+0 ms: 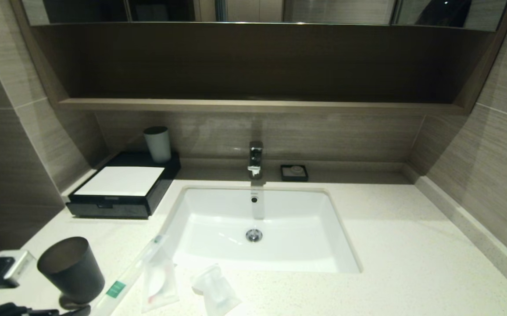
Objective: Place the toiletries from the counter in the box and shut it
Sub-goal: Pick up the cup
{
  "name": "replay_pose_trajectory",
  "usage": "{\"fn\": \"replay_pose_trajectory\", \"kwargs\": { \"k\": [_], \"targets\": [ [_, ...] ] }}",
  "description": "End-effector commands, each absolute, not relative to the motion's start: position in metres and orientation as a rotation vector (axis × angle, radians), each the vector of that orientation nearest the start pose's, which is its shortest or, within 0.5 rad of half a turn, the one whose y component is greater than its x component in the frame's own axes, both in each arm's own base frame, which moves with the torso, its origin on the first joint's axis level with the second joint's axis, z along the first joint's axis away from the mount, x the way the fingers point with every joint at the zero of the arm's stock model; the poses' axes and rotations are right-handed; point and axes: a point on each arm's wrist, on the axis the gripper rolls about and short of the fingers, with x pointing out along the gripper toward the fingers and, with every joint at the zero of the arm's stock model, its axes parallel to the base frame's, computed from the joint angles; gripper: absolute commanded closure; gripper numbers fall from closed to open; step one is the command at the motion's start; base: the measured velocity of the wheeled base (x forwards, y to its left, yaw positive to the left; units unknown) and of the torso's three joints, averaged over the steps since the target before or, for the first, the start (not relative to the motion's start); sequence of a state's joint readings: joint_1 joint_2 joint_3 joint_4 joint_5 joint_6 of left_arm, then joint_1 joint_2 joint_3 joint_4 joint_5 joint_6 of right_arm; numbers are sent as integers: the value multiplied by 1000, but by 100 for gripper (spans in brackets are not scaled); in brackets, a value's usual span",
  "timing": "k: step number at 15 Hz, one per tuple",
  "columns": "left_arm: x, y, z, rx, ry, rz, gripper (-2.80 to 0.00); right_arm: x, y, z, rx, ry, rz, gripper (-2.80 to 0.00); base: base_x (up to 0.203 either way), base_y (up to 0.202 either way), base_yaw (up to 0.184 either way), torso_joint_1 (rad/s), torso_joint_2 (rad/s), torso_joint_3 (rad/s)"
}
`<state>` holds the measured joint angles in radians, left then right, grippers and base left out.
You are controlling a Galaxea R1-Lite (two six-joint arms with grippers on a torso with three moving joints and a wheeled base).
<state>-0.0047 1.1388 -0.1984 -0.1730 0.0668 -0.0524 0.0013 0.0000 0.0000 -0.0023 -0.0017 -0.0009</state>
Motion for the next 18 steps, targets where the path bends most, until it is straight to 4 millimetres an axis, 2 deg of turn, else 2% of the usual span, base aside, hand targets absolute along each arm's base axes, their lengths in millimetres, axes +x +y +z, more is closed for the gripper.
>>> {"fn": "replay_pose_trajectory", "kwargs": {
  "k": [1,18],
  "targets": [
    [121,1,97,-22,806,81,-280,-23,0,75,-2,-2,0,0,0,0,0,0,0,0],
    [150,1,88,-41,766,86,-280,-23,0,75,-2,-2,0,0,0,0,0,0,0,0]
  ]
}}
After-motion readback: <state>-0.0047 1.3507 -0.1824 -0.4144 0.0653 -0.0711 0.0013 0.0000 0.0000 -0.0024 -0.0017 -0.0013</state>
